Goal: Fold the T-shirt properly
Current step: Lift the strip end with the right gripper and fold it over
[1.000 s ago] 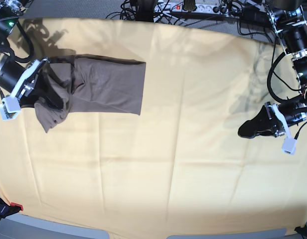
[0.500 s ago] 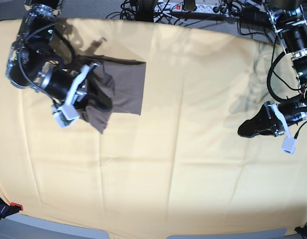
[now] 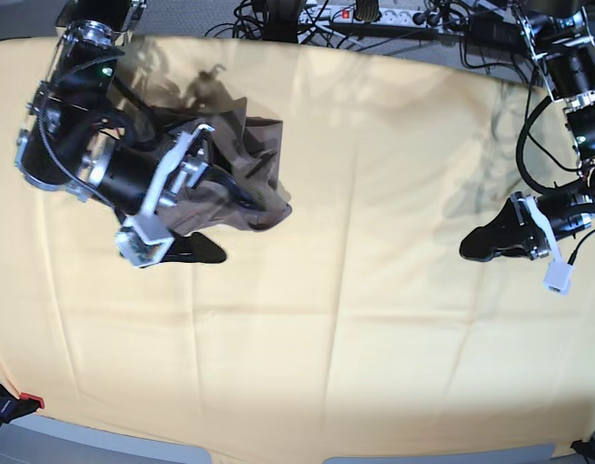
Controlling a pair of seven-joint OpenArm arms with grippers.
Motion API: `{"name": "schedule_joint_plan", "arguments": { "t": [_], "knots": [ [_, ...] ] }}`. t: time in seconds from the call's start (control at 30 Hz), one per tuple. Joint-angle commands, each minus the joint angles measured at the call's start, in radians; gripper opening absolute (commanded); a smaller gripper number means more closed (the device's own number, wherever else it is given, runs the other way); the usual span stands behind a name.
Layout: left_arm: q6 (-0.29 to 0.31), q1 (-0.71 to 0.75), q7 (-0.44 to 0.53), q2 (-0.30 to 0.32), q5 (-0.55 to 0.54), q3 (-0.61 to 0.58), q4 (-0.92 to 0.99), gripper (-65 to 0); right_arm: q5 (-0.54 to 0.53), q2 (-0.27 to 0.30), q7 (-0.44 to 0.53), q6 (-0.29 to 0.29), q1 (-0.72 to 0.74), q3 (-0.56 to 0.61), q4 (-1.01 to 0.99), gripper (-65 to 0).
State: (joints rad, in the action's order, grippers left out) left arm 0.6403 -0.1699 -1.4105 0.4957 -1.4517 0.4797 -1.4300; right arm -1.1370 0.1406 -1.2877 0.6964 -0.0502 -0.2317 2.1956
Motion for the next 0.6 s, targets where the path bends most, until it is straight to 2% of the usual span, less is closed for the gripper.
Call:
{"name": "schedule_joint_plan", "arguments": {
  "t": [0.0,0.13,0.23,0.37,0.57],
  "knots": [
    [0.005,-0.015,0.014,0.02,-0.032,0.007,-0.016,-65.0,-0.012,0.012,-0.006,0.002,0.006,-0.039,0.045,-16.8],
    [0.026,-0.01,0.014,0.019,-0.032,0.007,-0.016,-65.0,-0.024,0.033,-0.002,0.002,-0.058,-0.2,0.114,-16.8],
    [0.024,-0.01,0.014,0.019,-0.032,0.007,-0.016,-65.0,-0.009,0.037,0.04,0.002,-0.131,-0.266,0.083,-16.8],
    [0.019,-0.01,0.014,0.019,-0.032,0.007,-0.016,-65.0,-0.012,0.037,0.085,0.002,-0.168,-0.272,-0.05,-16.8],
    [0.018,-0.01,0.014,0.019,-0.032,0.007,-0.016,-65.0,-0.019,0.037,0.11,0.002,-0.101,-0.257,-0.277,-16.8]
  ]
}}
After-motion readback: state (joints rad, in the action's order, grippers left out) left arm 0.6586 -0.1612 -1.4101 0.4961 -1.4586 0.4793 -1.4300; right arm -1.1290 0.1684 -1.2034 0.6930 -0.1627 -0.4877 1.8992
